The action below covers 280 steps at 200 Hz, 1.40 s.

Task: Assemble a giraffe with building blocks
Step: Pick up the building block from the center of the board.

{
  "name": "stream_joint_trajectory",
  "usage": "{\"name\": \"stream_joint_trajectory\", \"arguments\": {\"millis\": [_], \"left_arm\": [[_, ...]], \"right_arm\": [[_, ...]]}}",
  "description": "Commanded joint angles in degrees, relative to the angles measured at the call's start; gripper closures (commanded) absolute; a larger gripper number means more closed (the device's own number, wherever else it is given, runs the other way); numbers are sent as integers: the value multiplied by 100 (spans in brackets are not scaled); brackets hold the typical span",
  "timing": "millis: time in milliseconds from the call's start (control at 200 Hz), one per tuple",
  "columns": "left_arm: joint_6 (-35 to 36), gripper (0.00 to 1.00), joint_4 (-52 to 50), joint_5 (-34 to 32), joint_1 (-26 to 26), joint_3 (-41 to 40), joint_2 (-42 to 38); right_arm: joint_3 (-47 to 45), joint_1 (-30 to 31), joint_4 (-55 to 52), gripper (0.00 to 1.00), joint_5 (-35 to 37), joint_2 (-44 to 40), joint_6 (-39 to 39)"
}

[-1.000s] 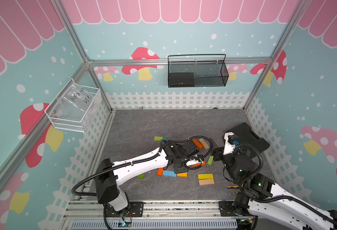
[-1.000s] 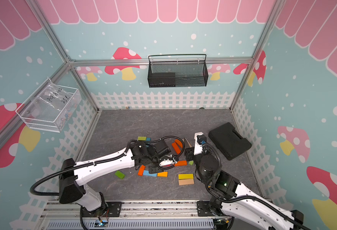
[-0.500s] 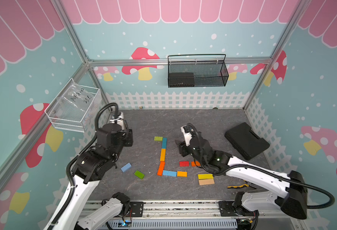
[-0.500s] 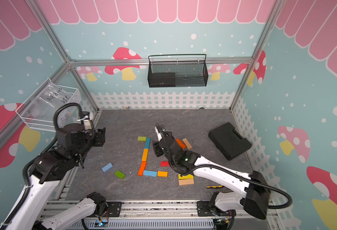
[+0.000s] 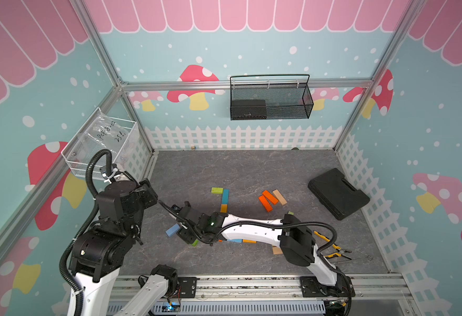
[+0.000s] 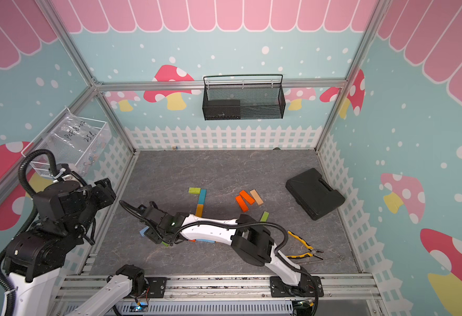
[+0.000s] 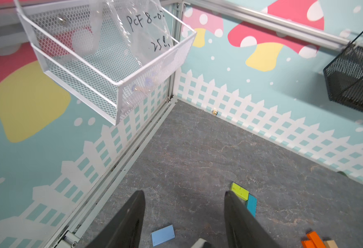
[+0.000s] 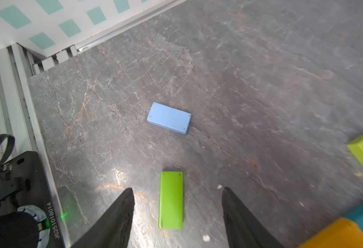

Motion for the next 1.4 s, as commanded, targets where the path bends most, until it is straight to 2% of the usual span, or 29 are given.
{"name": "stream_joint_trajectory", "arguments": {"millis": [0, 230, 485, 730, 956, 1171, 1321, 1396], "left_arm": [[-280, 38, -94, -267, -76, 93, -65], [-306, 36, -80, -204, -85, 25, -83], [-365, 35, -72, -187, -83, -47, 0], [-403, 35, 45, -127, -87, -144, 55], [-444, 35, 142, -30, -83, -171, 176], [-431, 35, 206, -17, -74, -223, 181], [-388, 35, 249, -20, -81, -223, 129], [-344, 35, 298, -3, -81, -241, 72]], "right_arm": [[692, -11, -704, 32, -229, 477, -174], [1698, -9, -1454, 32, -141, 1345, -161], [1825, -17, -1795, 29, -150, 1558, -91], [1925, -9, -1977, 30, -458, 1725, -90], [1923, -13, -2083, 43, -446, 1823, -73], [1924, -9, -2161, 67, -383, 1782, -29], [1844, -11, -2224, 79, -296, 1462, 45], [1615, -9, -2153, 80, -183, 1080, 117]]}}
